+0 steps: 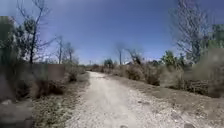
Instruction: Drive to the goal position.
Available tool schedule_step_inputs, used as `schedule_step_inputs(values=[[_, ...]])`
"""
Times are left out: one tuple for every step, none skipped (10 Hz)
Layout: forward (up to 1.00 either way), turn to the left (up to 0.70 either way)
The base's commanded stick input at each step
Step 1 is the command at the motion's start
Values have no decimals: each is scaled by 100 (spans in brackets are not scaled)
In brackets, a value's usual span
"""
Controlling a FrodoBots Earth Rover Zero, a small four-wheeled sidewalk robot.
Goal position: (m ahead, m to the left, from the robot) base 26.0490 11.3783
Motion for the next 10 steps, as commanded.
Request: schedule_step_inputs(values=[[70,0],[70,0],[70,0],[70,0],[70,0],[70,0],[70,0],[70,6],[70,35],[70,35]])
